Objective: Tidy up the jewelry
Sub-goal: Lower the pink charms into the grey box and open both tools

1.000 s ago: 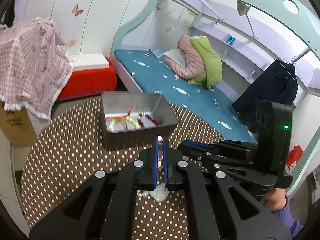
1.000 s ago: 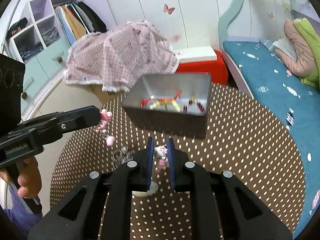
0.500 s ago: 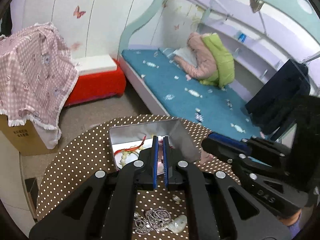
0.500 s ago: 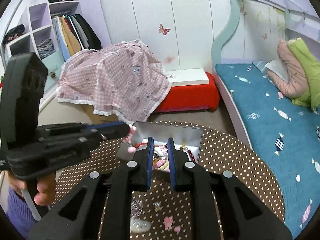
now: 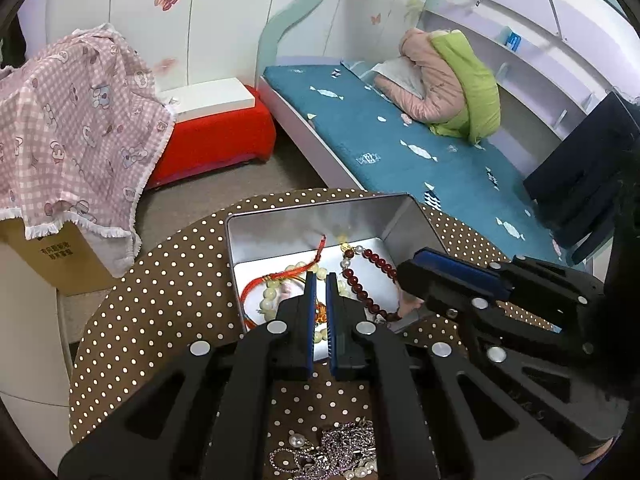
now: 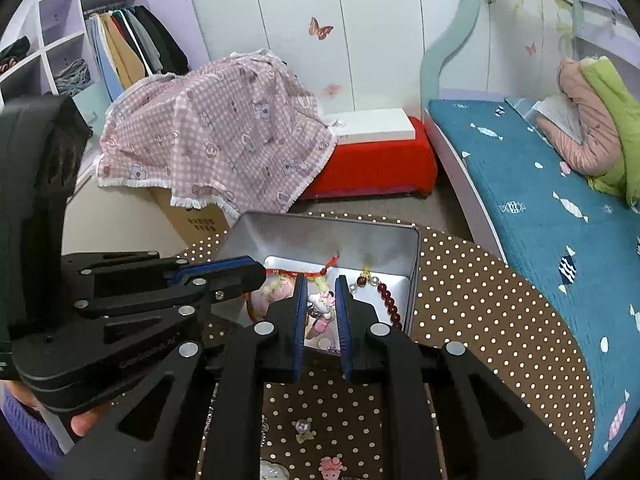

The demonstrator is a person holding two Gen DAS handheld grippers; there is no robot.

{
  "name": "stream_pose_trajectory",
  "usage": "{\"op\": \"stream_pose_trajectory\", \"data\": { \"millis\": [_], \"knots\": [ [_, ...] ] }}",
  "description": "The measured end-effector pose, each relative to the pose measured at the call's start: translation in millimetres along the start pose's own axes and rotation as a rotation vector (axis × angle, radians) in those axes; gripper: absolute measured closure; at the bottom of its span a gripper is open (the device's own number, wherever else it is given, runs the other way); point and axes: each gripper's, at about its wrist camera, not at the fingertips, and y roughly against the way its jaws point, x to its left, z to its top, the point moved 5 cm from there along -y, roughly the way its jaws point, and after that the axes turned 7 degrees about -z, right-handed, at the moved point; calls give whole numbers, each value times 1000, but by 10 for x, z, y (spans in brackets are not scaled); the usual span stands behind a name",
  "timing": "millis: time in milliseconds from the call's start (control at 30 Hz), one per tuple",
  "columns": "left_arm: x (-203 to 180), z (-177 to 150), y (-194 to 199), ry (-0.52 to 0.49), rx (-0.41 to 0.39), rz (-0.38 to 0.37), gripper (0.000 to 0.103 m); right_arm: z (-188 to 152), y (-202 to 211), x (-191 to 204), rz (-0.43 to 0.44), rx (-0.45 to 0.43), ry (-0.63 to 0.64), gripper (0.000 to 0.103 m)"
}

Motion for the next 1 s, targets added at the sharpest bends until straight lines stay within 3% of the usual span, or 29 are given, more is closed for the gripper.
{"op": "stream_pose_trajectory", "data": {
  "millis": [167, 233, 300, 667, 800, 900, 1000],
  "knots": [
    [9, -12, -4, 4, 0, 9, 97, -29, -67, -13, 1, 24, -5, 90],
    [4, -23, 3, 1, -1, 15, 82, -46, -96, -15, 0, 35, -6, 90],
    [13, -38, 23, -3, -6, 33, 78, -57, -121, -21, -1, 44, -10, 90],
    [-56, -68, 143, -9, -18, 38, 72, -84, -10, -54, 11, 31, -28, 85],
    [-79, -80, 301, -11, -54, 55, 56, -67, 153, -58, 10, 3, -31, 79],
    [-117, -107, 460, -18, -84, 62, 50, -72, 304, -50, 6, -21, -26, 71],
    [-178, -162, 652, -35, -129, 90, 32, -111, 462, -43, 4, -38, -13, 67]
  ]
}}
